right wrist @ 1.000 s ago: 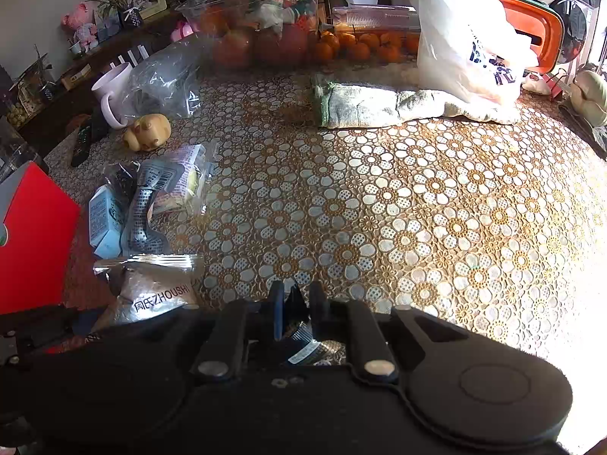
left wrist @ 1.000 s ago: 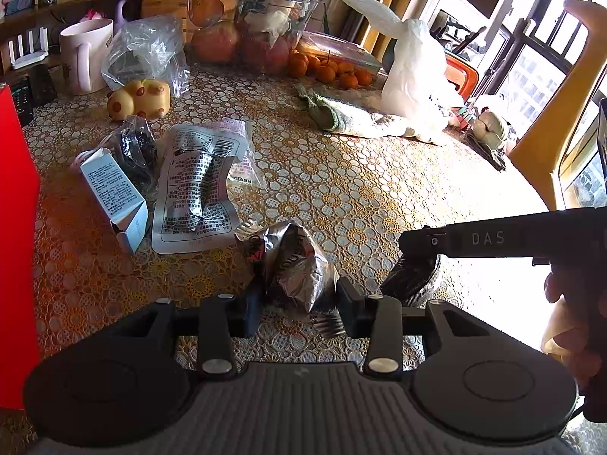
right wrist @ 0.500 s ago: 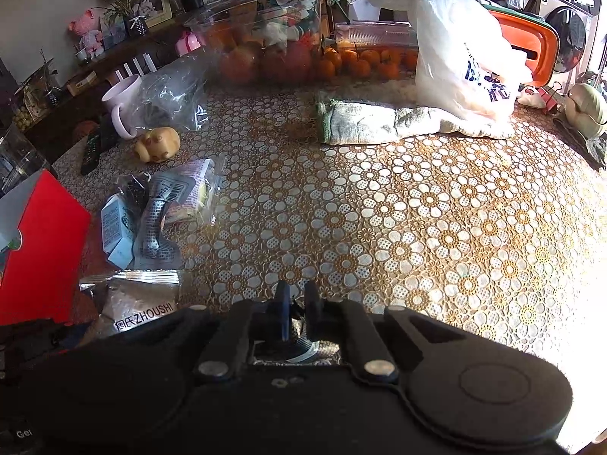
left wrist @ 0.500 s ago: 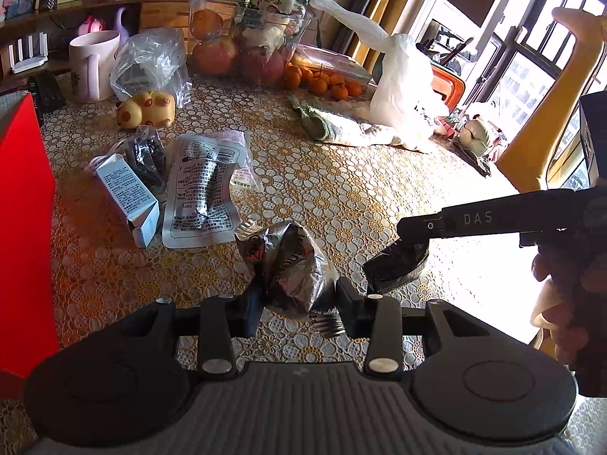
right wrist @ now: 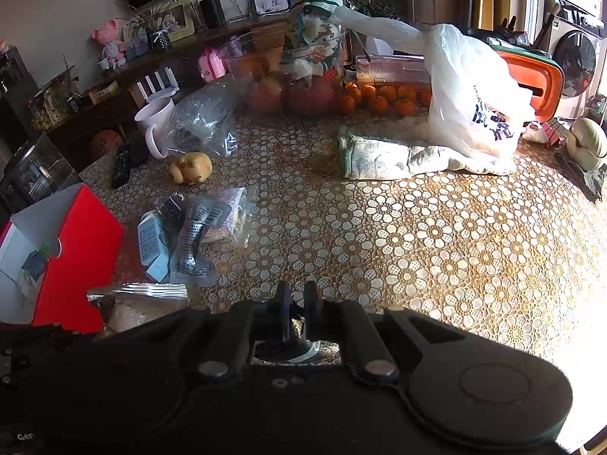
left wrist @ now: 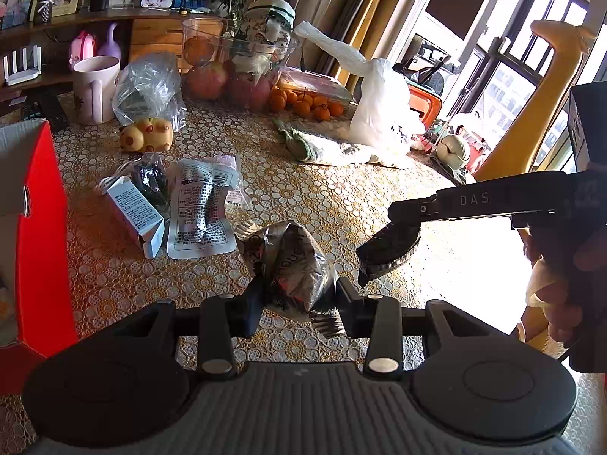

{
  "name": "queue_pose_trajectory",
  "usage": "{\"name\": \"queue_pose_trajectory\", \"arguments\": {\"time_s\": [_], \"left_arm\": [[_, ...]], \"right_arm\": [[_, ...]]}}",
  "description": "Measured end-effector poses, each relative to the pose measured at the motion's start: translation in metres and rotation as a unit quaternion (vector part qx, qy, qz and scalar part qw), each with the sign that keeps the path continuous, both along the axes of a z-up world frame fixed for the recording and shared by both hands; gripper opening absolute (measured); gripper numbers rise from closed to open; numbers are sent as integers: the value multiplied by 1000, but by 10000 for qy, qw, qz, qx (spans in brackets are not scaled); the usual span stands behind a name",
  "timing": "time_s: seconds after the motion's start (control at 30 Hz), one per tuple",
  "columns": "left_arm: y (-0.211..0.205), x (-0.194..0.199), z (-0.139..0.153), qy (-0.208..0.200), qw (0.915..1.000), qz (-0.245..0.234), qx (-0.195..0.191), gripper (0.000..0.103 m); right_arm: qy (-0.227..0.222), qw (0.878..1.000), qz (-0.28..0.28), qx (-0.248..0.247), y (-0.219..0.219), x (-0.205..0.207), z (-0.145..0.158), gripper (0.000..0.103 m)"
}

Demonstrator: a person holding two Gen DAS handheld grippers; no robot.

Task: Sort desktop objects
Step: 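Carry the foil bag and black packet over the red box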

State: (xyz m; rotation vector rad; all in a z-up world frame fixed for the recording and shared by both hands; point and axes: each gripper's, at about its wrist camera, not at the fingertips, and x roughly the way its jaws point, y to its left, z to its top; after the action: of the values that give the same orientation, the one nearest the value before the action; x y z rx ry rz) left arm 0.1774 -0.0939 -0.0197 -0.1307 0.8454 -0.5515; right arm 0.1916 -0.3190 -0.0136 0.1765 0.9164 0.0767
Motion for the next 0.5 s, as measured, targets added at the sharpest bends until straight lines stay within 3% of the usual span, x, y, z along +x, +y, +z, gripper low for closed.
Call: {"name": "queue_pose_trajectory", "arguments": {"time_s": [0.5], "left_arm": [[65,-28,49,-252,9991,141,-319,39]], "right_arm": [[-337,9950,887,-296,57,-21,56,7]]}}
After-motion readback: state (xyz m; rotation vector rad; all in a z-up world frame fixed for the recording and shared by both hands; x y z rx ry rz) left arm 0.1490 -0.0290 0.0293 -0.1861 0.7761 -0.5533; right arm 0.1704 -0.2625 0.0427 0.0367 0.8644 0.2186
